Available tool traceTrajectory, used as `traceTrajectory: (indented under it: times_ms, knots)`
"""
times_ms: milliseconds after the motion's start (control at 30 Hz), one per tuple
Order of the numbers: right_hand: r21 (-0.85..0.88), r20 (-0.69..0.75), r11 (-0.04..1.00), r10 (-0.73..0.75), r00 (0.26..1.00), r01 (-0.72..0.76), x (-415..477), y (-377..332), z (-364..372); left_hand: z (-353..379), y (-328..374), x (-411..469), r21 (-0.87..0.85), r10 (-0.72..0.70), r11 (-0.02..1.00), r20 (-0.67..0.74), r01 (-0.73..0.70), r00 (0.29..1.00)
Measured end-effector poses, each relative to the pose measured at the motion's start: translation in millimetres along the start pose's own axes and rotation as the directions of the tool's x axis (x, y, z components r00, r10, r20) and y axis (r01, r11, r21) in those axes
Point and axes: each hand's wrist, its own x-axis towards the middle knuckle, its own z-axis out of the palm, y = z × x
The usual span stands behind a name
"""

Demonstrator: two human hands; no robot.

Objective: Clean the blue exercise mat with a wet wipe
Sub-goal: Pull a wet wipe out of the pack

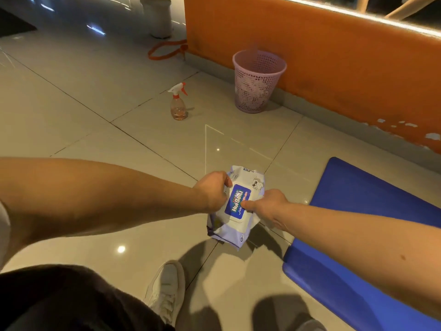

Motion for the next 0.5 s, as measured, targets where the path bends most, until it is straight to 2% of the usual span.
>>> traceTrajectory:
  times_ms: [100, 233, 400, 500]
  knots:
    - [-0.064, -0.012, 0.997, 0.034, 0.999, -0.035, 31, -4, 18, -3, -22, 26, 0.025, -0.025, 0.999, 0.055, 0.023, 0.998]
    - [-0.076, -0.054, 0.994, 0.07, 0.996, -0.074, 75, -6, 55, 5, -58, 66, 0.121, -0.091, 0.989, 0.026, 0.087, 0.996]
    - [-0.06, -0.062, 0.988, 0.141, 0.988, -0.145, 121, -5, 97, 17, -102, 113, 0.108, -0.206, 0.974, 0.036, 0.201, 0.978]
    - [-0.069, -0.076, 0.987, 0.142, 0.987, -0.147, 140, 2, 115, 21, -119, 136, 0.125, -0.208, 0.972, 0.049, 0.201, 0.977]
